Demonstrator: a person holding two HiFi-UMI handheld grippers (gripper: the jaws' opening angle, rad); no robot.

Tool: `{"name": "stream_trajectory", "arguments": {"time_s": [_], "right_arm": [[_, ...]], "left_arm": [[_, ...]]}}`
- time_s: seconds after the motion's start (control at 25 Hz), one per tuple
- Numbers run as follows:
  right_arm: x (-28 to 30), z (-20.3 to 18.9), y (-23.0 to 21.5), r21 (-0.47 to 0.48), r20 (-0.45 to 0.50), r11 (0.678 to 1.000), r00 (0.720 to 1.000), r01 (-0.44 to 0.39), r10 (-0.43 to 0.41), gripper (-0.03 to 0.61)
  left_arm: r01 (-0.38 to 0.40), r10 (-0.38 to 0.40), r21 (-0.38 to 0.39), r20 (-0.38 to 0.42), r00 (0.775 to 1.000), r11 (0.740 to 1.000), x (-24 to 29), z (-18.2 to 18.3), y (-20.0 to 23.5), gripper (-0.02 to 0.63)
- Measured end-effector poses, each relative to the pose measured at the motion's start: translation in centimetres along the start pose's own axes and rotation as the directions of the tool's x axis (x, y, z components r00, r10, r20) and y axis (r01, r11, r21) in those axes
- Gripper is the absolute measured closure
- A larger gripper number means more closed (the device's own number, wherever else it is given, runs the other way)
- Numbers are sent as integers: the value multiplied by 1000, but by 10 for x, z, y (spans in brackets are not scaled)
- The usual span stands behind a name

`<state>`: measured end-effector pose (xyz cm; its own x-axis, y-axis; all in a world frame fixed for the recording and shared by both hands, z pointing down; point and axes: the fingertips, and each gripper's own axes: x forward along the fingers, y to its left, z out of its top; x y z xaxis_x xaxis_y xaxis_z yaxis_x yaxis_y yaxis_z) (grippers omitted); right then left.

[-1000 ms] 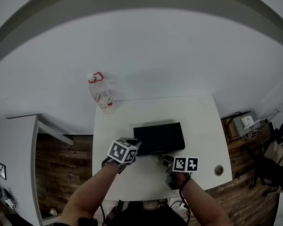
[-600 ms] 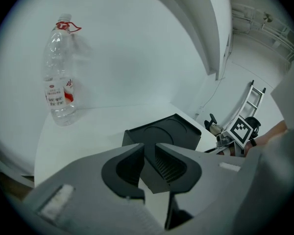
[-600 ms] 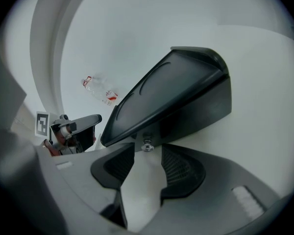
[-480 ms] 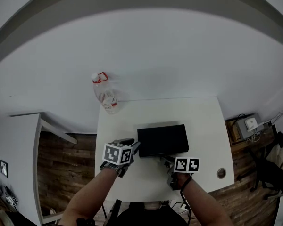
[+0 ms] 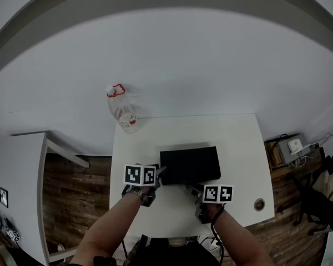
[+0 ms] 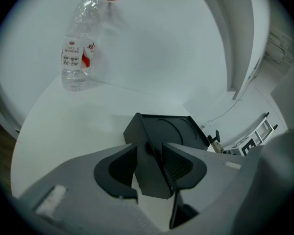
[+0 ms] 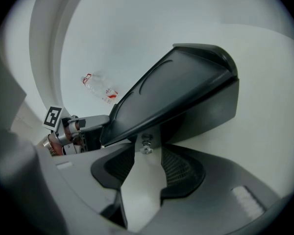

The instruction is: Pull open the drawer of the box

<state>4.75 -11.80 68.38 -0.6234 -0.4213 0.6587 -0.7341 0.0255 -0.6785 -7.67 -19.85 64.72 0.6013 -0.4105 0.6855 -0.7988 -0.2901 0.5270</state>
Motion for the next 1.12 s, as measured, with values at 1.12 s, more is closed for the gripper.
{"name": "stream_trajectory", "arguments": {"time_s": [1.12], "right_arm": [[7,-2,4,-30,-32,1000,999,-4,4,499]], "left_arm": [[161,-184,-208,-99,978,965,12,-6,1,445]]}}
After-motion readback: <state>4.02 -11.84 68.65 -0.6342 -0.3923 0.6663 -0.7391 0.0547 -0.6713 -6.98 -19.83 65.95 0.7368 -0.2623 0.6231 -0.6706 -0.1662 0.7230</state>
